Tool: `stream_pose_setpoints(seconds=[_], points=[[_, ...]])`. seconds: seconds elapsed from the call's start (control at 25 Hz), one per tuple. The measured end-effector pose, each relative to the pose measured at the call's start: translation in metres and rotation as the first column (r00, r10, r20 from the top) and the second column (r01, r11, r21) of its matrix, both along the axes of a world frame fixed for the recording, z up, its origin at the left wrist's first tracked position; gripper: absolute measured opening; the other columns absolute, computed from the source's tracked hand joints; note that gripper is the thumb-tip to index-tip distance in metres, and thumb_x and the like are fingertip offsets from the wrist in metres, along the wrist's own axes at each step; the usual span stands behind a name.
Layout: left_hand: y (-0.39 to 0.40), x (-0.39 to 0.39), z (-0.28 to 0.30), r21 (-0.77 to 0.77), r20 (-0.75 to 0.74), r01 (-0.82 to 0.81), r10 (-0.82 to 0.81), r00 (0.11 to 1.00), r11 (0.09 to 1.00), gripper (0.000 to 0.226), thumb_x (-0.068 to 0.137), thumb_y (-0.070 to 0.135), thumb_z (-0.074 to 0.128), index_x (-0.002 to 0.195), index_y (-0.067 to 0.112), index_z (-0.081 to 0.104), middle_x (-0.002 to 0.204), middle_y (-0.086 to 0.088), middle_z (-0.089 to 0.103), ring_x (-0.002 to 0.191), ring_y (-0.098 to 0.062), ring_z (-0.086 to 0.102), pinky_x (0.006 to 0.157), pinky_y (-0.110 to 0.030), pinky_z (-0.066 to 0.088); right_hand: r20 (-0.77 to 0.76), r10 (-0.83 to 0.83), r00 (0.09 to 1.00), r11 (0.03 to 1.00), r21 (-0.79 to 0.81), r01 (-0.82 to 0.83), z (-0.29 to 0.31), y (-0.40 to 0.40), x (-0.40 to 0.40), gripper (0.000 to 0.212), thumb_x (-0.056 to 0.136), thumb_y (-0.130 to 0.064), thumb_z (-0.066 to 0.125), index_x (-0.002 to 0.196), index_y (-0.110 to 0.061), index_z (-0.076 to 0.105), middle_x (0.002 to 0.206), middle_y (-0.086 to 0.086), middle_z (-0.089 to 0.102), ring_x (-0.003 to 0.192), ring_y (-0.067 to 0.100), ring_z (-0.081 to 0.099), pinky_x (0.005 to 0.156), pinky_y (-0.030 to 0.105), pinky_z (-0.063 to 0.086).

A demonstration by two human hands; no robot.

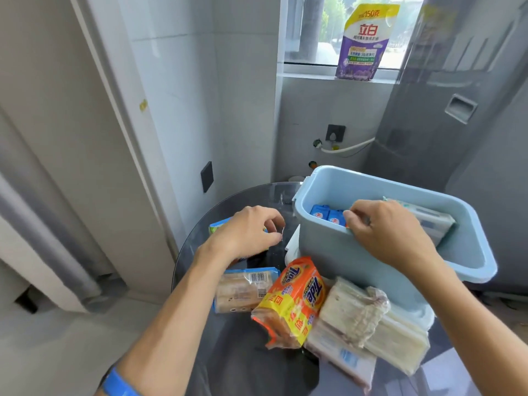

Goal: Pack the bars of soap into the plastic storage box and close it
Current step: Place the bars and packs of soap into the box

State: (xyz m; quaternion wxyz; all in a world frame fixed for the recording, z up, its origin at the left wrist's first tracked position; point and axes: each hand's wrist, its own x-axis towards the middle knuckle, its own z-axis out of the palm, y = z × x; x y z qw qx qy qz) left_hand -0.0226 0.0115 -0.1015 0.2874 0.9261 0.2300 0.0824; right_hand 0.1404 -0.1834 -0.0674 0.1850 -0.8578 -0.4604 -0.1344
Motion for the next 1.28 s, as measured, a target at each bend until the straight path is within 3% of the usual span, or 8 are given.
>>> stream_pose_setpoints(seconds=[0.12,0.4,0.56,0.68,1.0,1.08,1.16,1.28], points=[[-0.029,-0.010,-0.007,0.000,-0.034,0.072,-0.072,0.997,0.997,0.024,0.086,0.033,0.065,0.110,0.031,0.067,0.090,0.017,0.069,0.084,-0.004,0.065,0.078,-0.032,0.056,0.026,0.083,0.996,0.967,0.239,-0.087,-0.003,-0.012,-0.020,0.005,0.089,-0.020,0.062,0.089,-0.019,0.067,0.076,-0.003,0.070,0.068,0.024,0.063,0.056,0.033,0.046],[-0.072,-0.014,-0.024,0.037,-0.432,0.232,-0.194,0.881,0.972,0.109,0.055,0.071,0.074,0.145,0.043,0.021,0.134,0.009,0.045,0.118,-0.020,0.053,0.096,-0.042,0.049,0.243,0.181,0.953,0.917,0.309,-0.253,-0.051,-0.081,-0.079,0.014,0.085,-0.009,0.063,0.098,-0.009,0.069,0.104,0.004,0.067,0.095,0.030,0.058,0.084,0.040,0.047],[-0.077,-0.005,-0.029,0.082,-0.370,0.172,-0.131,0.920,0.982,0.105,0.055,0.056,0.076,0.144,0.039,0.024,0.126,0.003,0.050,0.111,-0.022,0.055,0.090,-0.041,0.051,0.144,0.351,0.925,0.935,-0.111,-0.337,-0.088,-0.097,-0.130,0.010,0.074,-0.027,0.068,0.076,-0.021,0.060,0.074,-0.004,0.058,0.064,0.024,0.059,0.049,0.034,0.046],[-0.069,-0.006,-0.028,0.000,-0.369,0.167,-0.156,0.916,0.986,0.101,0.059,0.050,0.076,0.146,0.038,0.025,0.127,0.006,0.051,0.106,-0.017,0.054,0.083,-0.031,0.050,0.027,0.147,0.989,0.897,-0.426,-0.122,-0.095,-0.088,-0.143,0.044,0.053,-0.045,0.077,0.086,-0.018,0.068,0.092,0.004,0.068,0.077,0.028,0.064,0.058,0.039,0.053],[-0.067,-0.015,-0.021,-0.060,-0.317,0.173,-0.183,0.931,0.983,0.091,0.071,0.039,0.079,0.148,0.036,0.030,0.122,0.011,0.053,0.099,-0.011,0.056,0.074,-0.024,0.050,-0.168,0.063,0.984,0.929,-0.351,-0.120,-0.091,-0.089,-0.144,0.047,0.078,-0.050,0.058,0.115,-0.029,0.039,0.113,-0.005,0.047,0.105,0.021,0.047,0.081,0.035,0.040],[-0.063,-0.022,-0.013,-0.072,-0.161,0.118,-0.129,0.979,0.990,0.071,0.073,0.036,0.076,0.138,0.040,0.047,0.118,0.014,0.063,0.095,-0.005,0.062,0.079,-0.027,0.054,-0.477,0.126,0.870,0.965,-0.143,-0.218,-0.074,-0.101,-0.140,0.044,0.071,-0.055,0.067,0.098,-0.038,0.037,0.097,-0.015,0.047,0.086,0.006,0.051,0.068,0.029,0.041],[-0.062,-0.027,0.003,-0.164,0.193,0.042,-0.010,0.981,0.986,0.038,0.074,0.036,0.070,0.111,0.043,0.065,0.098,0.014,0.073,0.081,-0.001,0.066,0.072,-0.021,0.053,-0.785,0.242,0.570,0.969,0.169,-0.178,-0.044,-0.110,-0.126,0.049,0.063,-0.048,0.083,0.091,-0.032,0.046,0.082,-0.013,0.055,0.069,0.003,0.051,0.062,0.025,0.045],[-0.063,-0.005,0.038,-0.216,0.503,0.061,0.057,0.862,0.974,0.025,0.074,0.041,0.064,0.098,0.039,0.070,0.091,0.017,0.072,0.075,-0.003,0.065,0.065,-0.013,0.049,-0.864,0.475,0.167,0.870,0.489,0.059,0.001,-0.106,-0.083,0.050,0.064,-0.033,0.088,0.099,-0.015,0.057,0.098,0.010,0.068,0.083,0.020,0.064,0.073,0.038,0.052]])
